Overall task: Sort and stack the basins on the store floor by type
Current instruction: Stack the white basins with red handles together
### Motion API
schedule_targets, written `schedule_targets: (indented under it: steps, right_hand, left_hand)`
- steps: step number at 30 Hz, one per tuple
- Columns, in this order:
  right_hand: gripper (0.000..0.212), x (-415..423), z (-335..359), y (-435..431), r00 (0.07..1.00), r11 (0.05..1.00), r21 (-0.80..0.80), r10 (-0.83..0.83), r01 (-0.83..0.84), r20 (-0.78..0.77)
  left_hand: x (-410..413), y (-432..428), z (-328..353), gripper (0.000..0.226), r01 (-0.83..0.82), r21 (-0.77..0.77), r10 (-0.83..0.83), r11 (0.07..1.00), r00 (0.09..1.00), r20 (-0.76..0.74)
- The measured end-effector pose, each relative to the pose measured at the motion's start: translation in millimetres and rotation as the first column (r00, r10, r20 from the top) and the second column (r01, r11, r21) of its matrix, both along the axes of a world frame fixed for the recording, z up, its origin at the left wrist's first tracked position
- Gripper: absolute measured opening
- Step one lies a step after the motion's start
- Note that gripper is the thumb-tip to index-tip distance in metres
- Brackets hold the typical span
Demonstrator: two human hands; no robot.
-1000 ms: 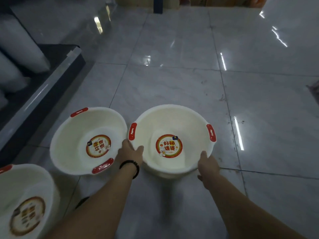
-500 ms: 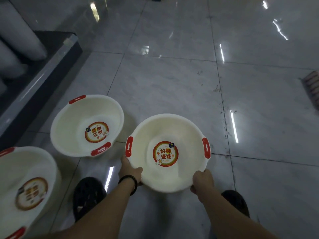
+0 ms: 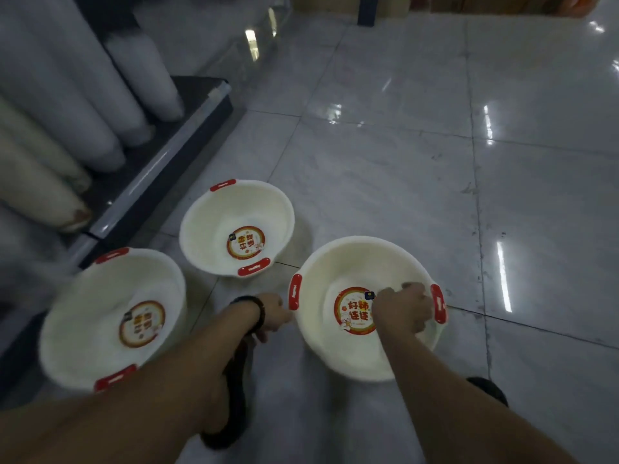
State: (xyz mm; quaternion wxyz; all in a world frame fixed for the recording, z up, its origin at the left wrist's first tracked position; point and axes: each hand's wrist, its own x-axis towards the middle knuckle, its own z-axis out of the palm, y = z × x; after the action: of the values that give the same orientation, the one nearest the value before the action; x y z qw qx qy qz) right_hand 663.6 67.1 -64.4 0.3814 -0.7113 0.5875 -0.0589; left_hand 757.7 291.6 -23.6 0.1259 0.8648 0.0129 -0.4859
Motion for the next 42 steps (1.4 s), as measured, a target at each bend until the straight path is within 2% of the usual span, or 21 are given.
schedule_targets:
  steps: [2, 4, 6, 8, 11, 14, 17, 19, 20, 21, 22, 25, 27, 29, 31, 32, 34, 36, 37, 38, 42]
  right_hand:
    - [0.018, 39, 12, 33, 0.977, 0.95, 0.289, 0.062, -0.12, 0.205]
    - [0.008, 73, 20, 77, 0.946, 0.748, 0.62, 0.032, -0.238, 0.324]
    - [0.006, 98, 22, 123, 0.942, 0.544, 0.794, -0.017, -0.272, 0.335]
    - [0.006, 115, 12, 162, 0.943, 0.437, 0.849, -0.006, -0.297, 0.333]
    - [0.021, 130, -13, 195, 0.944, 0.434, 0.846, 0.036, -0.31, 0.327]
    - [0.014, 143, -38, 207, 0.957, 0.414, 0.882, -0.078, -0.225, 0.281]
    - [0.032, 162, -63, 206, 0.949, 0.469, 0.872, -0.187, -0.141, 0.254]
    - [0.036, 177, -83, 203, 0.946, 0.519, 0.83, -0.113, -0.205, 0.304]
    - [0.038, 182, -83, 202, 0.938, 0.404, 0.903, -0.233, -0.147, 0.258]
    - [0.039, 183, -74, 203, 0.92, 0.334, 0.926, -0.277, -0.177, 0.276]
    - [0.039, 185, -66, 208, 0.924, 0.345, 0.912, -0.226, -0.221, 0.309]
    - [0.036, 189, -39, 215, 0.89, 0.291, 0.924, -0.31, -0.247, 0.336]
    - [0.033, 182, -17, 220, 0.878, 0.314, 0.912, -0.315, -0.263, 0.361]
    - [0.025, 167, 7, 220, 0.877, 0.35, 0.904, -0.315, -0.248, 0.362]
    - [0.028, 148, 25, 221, 0.858, 0.369, 0.891, -0.332, -0.264, 0.392]
    - [0.029, 137, 37, 222, 0.842, 0.392, 0.872, -0.328, -0.292, 0.429]
    - [0.028, 109, 55, 228, 0.808, 0.519, 0.771, -0.229, -0.37, 0.542]
    - [0.028, 79, 75, 228, 0.746, 0.594, 0.657, -0.139, -0.464, 0.652]
    - [0.03, 65, 84, 223, 0.726, 0.606, 0.631, -0.123, -0.485, 0.676]
    - [0.03, 53, 92, 213, 0.716, 0.606, 0.615, -0.104, -0.504, 0.69]
    - [0.03, 27, 111, 139, 0.762, 0.636, 0.58, 0.021, -0.509, 0.647]
  left_hand:
    - [16, 15, 50, 0.044, 0.137, 0.042, -0.14, 0.99, 0.988, 0.062]
    - [25, 32, 101, 0.044, 0.269, 0.155, -0.292, 0.951, 0.943, 0.157]
    - [32, 51, 130, 0.052, 0.255, 0.19, -0.301, 0.948, 0.914, 0.272]
    - [31, 66, 145, 0.062, 0.184, 0.122, -0.215, 0.975, 0.915, 0.34]
    - [26, 77, 145, 0.054, 0.086, 0.005, -0.082, 0.996, 0.943, 0.323]
    - [40, 86, 133, 0.044, 0.106, 0.085, -0.124, 0.991, 0.963, 0.241]
    - [59, 89, 130, 0.044, 0.108, 0.085, -0.128, 0.991, 0.951, 0.282]
    - [69, 89, 130, 0.051, 0.072, 0.03, -0.078, 0.997, 0.935, 0.346]
    - [72, 89, 131, 0.054, 0.051, 0.009, -0.05, 0.999, 0.93, 0.363]
    - [76, 90, 126, 0.056, 0.015, -0.002, -0.013, 1.0, 0.934, 0.357]
    - [80, 91, 122, 0.056, -0.041, -0.016, 0.044, 0.999, 0.942, 0.332]
    - [80, 89, 117, 0.053, -0.275, -0.092, 0.289, 0.957, 0.932, 0.219]
    - [68, 86, 112, 0.043, -0.461, -0.18, 0.48, 0.869, 0.874, 0.077]
    - [53, 84, 106, 0.035, -0.631, -0.249, 0.645, 0.735, 0.764, -0.032]
    - [48, 83, 93, 0.062, -0.788, -0.284, 0.802, 0.546, 0.59, -0.092]
    - [45, 80, 88, 0.076, -0.852, -0.324, 0.878, 0.41, 0.465, -0.114]
    - [39, 73, 68, 0.079, -0.879, -0.449, 0.958, 0.159, 0.248, -0.145]
    - [23, 64, 79, 0.086, -0.84, -0.542, 0.99, -0.014, 0.064, -0.125]
    - [17, 59, 86, 0.083, -0.812, -0.582, 0.993, -0.043, 0.032, -0.117]
    - [14, 55, 90, 0.076, -0.801, -0.597, 0.99, -0.044, 0.045, -0.133]
    - [14, 43, 129, 0.05, -0.728, -0.685, 0.976, 0.028, 0.167, -0.137]
